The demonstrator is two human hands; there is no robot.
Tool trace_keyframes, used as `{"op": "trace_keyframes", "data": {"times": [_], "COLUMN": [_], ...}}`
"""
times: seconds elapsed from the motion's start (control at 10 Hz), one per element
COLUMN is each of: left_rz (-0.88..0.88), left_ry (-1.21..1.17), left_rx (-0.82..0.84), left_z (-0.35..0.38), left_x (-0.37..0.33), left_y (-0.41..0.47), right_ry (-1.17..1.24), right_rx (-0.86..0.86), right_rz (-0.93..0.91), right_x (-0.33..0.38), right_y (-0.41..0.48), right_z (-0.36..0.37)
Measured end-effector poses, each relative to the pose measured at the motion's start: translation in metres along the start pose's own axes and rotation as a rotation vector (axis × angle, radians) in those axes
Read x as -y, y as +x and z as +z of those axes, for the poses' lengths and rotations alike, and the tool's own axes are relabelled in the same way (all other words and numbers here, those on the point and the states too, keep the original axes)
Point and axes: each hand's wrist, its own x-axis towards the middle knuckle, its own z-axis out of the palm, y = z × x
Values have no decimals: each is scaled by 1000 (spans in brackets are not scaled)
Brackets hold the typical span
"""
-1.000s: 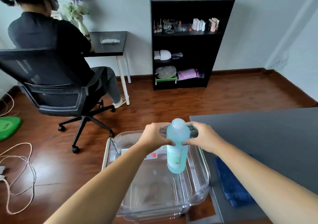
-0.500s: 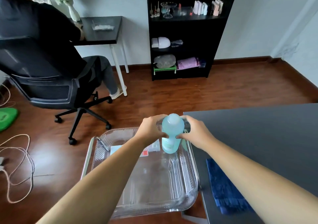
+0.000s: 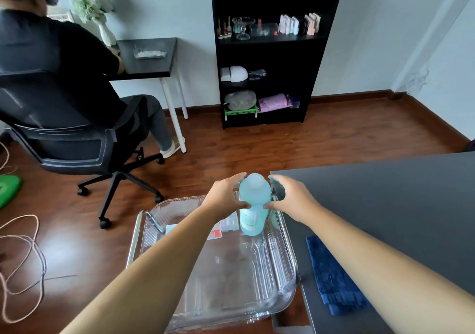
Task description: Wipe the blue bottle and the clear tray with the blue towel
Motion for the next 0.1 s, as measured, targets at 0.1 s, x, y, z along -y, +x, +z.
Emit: {"op": "trace_keyframes", "data": {"times": [0.1], "left_rz": [-3], "left_ry": [-20], "left_rx": [-44], "left_z": [-4], "left_x": [-2], "left_y": [-11], "right_ry": [30], "right_rx": [-55], "right_rz": [-9], "right_x": [0], "right_y": [-12], "right_z": [-2]}}
